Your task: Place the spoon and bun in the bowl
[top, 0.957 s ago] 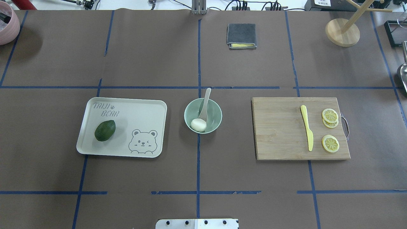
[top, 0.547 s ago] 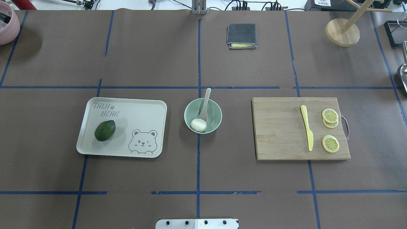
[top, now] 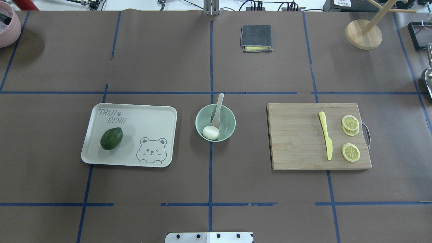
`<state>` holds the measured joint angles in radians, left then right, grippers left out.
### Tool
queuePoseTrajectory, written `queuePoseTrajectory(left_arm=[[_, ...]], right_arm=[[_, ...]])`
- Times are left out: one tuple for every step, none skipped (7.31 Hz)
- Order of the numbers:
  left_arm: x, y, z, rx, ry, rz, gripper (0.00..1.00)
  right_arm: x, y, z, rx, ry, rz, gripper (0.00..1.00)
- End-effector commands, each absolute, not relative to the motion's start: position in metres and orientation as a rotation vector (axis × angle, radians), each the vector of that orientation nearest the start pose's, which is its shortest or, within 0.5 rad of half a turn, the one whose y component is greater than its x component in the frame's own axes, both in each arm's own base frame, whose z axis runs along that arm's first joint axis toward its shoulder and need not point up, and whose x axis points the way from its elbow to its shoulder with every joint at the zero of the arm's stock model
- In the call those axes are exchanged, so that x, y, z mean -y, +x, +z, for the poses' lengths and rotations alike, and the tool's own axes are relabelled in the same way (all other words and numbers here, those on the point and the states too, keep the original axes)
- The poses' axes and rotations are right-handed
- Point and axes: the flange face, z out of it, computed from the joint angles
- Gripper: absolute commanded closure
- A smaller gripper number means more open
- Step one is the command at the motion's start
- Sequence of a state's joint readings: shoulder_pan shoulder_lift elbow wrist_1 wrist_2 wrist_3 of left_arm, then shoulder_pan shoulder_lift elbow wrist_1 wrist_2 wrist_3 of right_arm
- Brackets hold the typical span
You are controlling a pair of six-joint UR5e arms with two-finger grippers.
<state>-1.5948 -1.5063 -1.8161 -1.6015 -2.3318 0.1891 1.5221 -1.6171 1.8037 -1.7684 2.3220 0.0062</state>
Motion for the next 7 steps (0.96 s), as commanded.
queuePoseTrajectory(left_arm=[[0.463, -0.075, 0.568, -0.751, 0.198, 0.197, 0.0], [0.464, -0.075, 0.579, -0.745, 0.182, 0.191, 0.0], [0.462, -0.076, 0.593, -0.75, 0.155, 0.178, 0.0], [0.461, -0.076, 0.605, -0.758, 0.134, 0.171, 0.0], [0.462, -0.075, 0.611, -0.76, 0.128, 0.169, 0.0], [0.461, -0.075, 0.621, -0.762, 0.113, 0.164, 0.0], [0.463, -0.075, 0.622, -0.758, 0.145, 0.176, 0.0]], right_arm=[[0.459, 0.043, 0.597, 0.752, -0.051, -0.023, 0.0], [0.456, 0.05, 0.595, 0.749, -0.042, -0.011, 0.0], [0.451, 0.051, 0.578, 0.748, -0.014, -0.01, 0.0], [0.447, 0.049, 0.581, 0.766, -0.025, -0.005, 0.0], [0.451, 0.049, 0.594, 0.772, -0.048, 0.0, 0.0], [0.459, 0.046, 0.611, 0.796, -0.065, 0.002, 0.0], [0.448, 0.042, 0.617, 0.862, -0.039, -0.008, 0.0]])
